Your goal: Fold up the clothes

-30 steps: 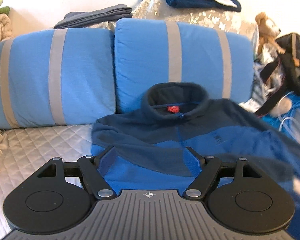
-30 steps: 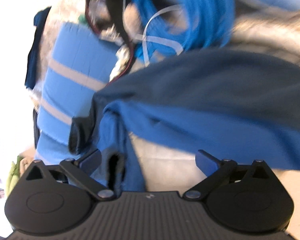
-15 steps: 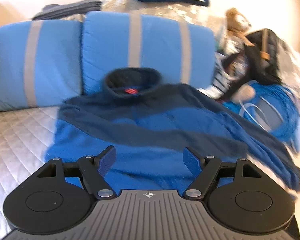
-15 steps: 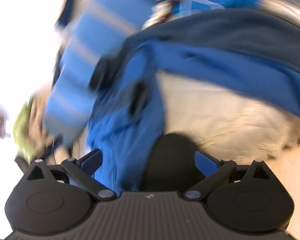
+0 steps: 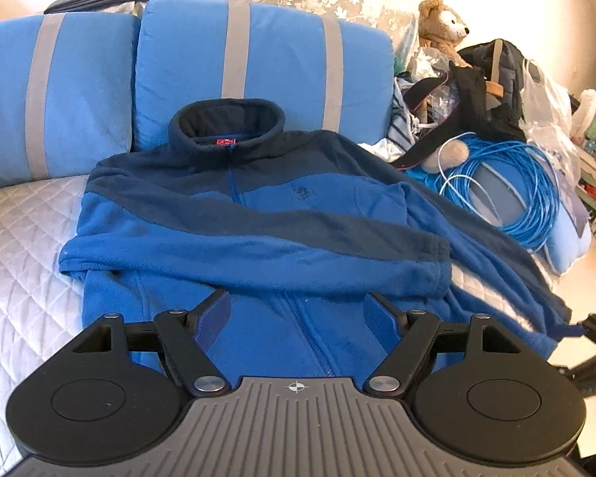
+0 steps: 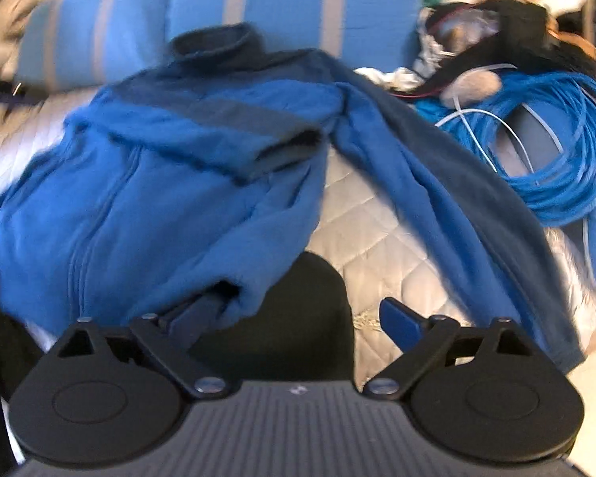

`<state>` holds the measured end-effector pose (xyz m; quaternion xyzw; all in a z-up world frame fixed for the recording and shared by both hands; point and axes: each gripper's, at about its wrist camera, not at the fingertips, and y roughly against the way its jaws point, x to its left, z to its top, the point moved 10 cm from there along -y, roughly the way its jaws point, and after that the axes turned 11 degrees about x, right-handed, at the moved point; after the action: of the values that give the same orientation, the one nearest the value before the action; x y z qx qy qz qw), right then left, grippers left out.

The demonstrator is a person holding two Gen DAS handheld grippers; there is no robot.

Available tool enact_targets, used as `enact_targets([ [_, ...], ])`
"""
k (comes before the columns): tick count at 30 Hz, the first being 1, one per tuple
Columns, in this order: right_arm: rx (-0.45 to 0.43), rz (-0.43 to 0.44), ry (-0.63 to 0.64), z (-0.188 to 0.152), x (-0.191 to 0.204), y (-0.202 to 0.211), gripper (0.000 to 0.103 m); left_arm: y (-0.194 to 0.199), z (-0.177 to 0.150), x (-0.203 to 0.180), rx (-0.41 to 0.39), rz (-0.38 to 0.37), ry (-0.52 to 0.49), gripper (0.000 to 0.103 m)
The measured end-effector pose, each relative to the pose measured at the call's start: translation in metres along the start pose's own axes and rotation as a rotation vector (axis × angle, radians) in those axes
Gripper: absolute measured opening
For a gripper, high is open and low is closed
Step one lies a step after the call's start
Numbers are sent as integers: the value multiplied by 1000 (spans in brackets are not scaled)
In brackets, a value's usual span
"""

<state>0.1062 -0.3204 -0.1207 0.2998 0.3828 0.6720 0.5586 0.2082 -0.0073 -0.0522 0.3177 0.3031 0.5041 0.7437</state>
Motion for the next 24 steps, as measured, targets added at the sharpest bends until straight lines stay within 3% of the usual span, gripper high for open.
enact_targets([
  [2,-23,-68,8,5,0,0,96,-1,-5,3,8,-1,4,73],
  [5,-44,-148,2,17,0,-3,85,-6,-10,6,25,6,18,73],
  [7,-64,-166,75,22,11,-5,63,-8,-13,6,38,6,21,73],
  [8,-72,-167,122,23,17,-5,35,-9,-14,6,42,9,19,73],
  [9,-71,-152,148,22,23,-5,15,-9,-15,5,45,12,16,73],
  [12,-126,-128,126,21,20,10,15,-9,-17,1,45,6,10,73],
  [19,-168,9,-154,8,-21,34,14,-28,-25,-10,86,10,-17,73],
  [24,-160,126,-349,-14,-40,27,14,-40,-28,-19,110,6,-31,73],
])
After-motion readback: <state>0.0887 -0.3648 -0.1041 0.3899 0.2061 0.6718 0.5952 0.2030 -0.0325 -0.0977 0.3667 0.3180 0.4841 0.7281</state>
